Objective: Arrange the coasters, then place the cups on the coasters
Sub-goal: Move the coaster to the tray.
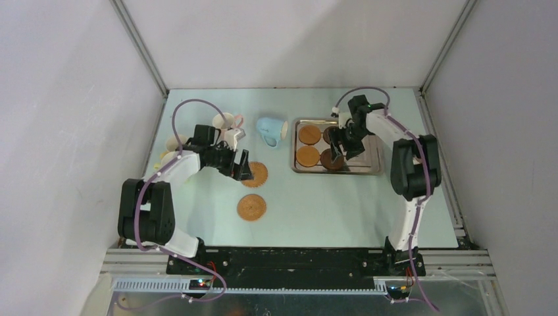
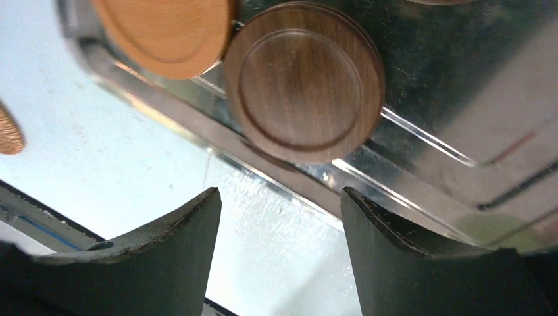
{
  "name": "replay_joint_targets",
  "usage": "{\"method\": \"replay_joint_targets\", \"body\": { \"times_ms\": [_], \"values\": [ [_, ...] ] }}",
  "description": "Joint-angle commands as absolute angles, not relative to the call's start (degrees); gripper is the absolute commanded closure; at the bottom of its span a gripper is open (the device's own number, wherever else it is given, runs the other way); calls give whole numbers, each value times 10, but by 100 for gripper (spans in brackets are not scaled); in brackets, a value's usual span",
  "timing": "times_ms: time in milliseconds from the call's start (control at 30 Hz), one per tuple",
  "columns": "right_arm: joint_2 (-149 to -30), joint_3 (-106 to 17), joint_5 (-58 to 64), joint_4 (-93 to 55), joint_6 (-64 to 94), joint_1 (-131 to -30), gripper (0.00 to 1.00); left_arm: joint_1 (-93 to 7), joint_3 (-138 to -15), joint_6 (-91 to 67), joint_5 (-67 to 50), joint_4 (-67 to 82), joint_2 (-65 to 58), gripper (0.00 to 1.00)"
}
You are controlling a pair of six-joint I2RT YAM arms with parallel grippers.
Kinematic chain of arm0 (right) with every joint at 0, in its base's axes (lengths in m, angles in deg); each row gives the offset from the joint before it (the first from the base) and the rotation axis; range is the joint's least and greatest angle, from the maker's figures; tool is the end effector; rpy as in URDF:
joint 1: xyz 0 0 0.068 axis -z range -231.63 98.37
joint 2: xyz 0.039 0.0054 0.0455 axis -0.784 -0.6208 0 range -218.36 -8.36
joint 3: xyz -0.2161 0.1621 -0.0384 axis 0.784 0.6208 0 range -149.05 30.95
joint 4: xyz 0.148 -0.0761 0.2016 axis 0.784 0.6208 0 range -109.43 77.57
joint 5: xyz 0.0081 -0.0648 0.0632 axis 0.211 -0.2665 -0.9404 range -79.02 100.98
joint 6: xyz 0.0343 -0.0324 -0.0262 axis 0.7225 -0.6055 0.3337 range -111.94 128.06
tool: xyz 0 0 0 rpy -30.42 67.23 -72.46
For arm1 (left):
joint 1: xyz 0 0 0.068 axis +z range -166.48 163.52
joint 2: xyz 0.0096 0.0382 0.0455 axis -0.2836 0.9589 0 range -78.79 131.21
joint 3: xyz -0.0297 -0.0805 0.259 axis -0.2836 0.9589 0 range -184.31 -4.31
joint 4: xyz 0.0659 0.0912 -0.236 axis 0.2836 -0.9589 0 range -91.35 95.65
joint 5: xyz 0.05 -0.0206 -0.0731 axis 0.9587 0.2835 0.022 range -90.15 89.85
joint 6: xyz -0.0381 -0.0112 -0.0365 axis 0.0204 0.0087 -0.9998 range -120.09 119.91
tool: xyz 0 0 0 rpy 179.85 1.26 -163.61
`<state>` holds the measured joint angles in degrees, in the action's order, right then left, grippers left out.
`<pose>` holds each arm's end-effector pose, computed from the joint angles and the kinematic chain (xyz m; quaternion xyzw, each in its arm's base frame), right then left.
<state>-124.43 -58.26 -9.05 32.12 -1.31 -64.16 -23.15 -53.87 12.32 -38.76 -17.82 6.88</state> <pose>0.3909 0.0994 0.1882 -0.2034 0.9586 0.1757 0.0946 0.2805 -0.0553 0.1931 0.2365 0.8837 -0.3062 0.2633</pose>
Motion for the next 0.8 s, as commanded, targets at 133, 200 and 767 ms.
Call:
{"method": "replay_joint_targets", "body": {
  "times_ms": [133,200,767],
  "values": [
    [-1127,-560,-181,291,-20,-570,28,-301,-584,257,-298,-381,83,2],
    [-1120,-555,-197,286,-17,-561,28,-325,-567,257,-260,-383,93,2],
    [-1114,-543,-239,275,-2,-523,28,-469,-614,281,-247,-462,257,2]
  ]
}}
